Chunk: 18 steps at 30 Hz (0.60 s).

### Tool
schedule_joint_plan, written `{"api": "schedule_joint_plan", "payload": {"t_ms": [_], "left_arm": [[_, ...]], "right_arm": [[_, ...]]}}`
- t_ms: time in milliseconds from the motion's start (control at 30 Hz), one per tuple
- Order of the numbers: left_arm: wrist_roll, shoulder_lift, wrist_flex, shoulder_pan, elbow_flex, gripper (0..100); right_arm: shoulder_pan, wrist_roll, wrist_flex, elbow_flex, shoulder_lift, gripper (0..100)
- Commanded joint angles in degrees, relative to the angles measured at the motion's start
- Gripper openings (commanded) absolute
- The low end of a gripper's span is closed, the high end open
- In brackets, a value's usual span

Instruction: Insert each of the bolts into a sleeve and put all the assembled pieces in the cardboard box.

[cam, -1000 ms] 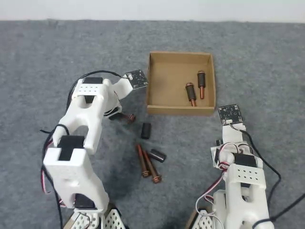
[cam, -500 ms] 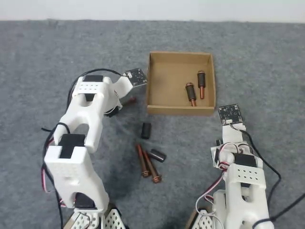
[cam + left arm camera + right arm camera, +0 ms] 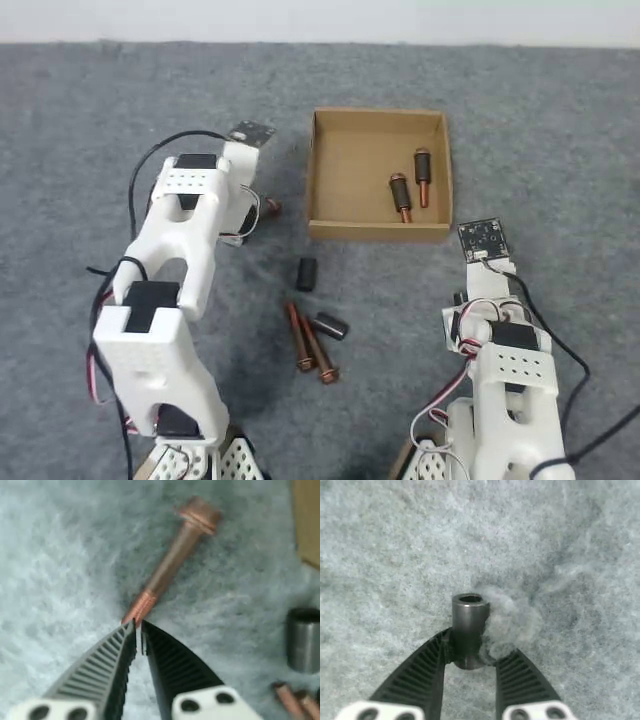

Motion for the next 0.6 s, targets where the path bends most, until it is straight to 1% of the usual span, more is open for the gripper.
{"api": "schedule_joint_plan", "payload": {"t_ms": [0, 67, 267, 367, 433, 567], "left_arm": [[2.90, -2.64, 1.32, 1.32, -0.75, 2], [2.20, -5.19, 1.41, 1.85, -0.75, 3], [-4.48, -13.45, 3.25, 3.69, -0.04, 13], [-8.18, -14.42, 3.16, 4.40, -0.31, 15], [-12.22, -14.15, 2.99, 4.40, -0.48, 15], [-22.95, -14.15, 1.23, 4.04, -0.22, 15]], "right_arm": [[0.04, 1.23, -1.10, -0.26, -1.98, 0.6], [0.04, 1.23, -1.10, -0.26, -1.98, 0.6], [0.04, 1.23, -1.10, -0.26, -1.98, 0.6], [0.04, 1.23, -1.10, -0.26, -1.98, 0.6], [0.04, 1.23, -1.10, -0.26, -1.98, 0.6], [0.04, 1.23, -1.10, -0.26, -1.98, 0.6]]}}
